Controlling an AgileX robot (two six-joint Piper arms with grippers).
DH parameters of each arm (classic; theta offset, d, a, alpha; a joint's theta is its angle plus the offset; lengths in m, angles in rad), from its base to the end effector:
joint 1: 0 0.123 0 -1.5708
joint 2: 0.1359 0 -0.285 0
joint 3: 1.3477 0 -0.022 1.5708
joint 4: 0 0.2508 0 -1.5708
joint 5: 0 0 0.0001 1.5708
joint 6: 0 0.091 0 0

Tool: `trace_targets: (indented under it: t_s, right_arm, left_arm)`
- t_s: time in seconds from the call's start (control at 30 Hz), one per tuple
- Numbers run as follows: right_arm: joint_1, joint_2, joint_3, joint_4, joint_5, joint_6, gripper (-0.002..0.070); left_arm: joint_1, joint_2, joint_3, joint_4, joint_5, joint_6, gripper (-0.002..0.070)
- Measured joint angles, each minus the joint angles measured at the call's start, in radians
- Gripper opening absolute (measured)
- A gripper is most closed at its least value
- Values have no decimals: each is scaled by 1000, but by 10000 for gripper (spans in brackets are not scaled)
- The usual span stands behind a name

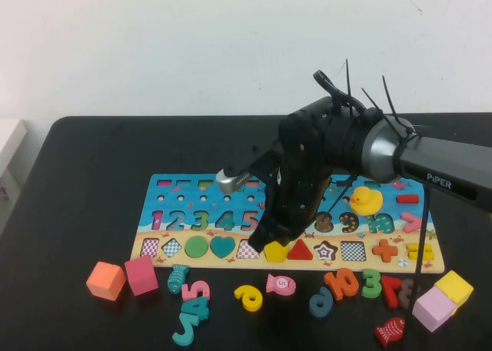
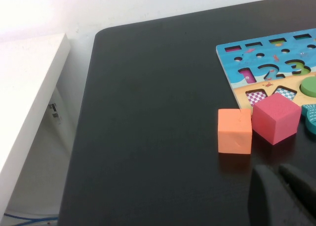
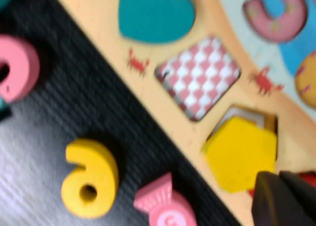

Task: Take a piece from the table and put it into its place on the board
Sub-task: Place the "Pentagon" into the hole of the Pentagon

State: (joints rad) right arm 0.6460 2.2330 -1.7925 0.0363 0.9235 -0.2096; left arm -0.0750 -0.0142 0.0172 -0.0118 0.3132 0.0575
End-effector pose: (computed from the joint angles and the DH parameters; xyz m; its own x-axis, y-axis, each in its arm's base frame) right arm 0.3763 0.2870 0.1687 -0.6372 -0.7140 -0.2902 -0.7404 0.6717 -0.0269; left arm 0.0536 -0.0044 0.1799 -0.2225 0.0631 -0.9729 0.0888 0.9951 0.0442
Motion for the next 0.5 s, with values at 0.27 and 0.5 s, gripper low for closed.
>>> trace_targets:
  t_s: [0.27,0.5]
  right_arm:
    - [0,5,0,-79,-21,98,19]
    - [0,48,0,-98,-3,120,19]
  left_arm:
    - [0,0,0,0,0,0,-1]
    - [0,0,0,0,2,0,-1]
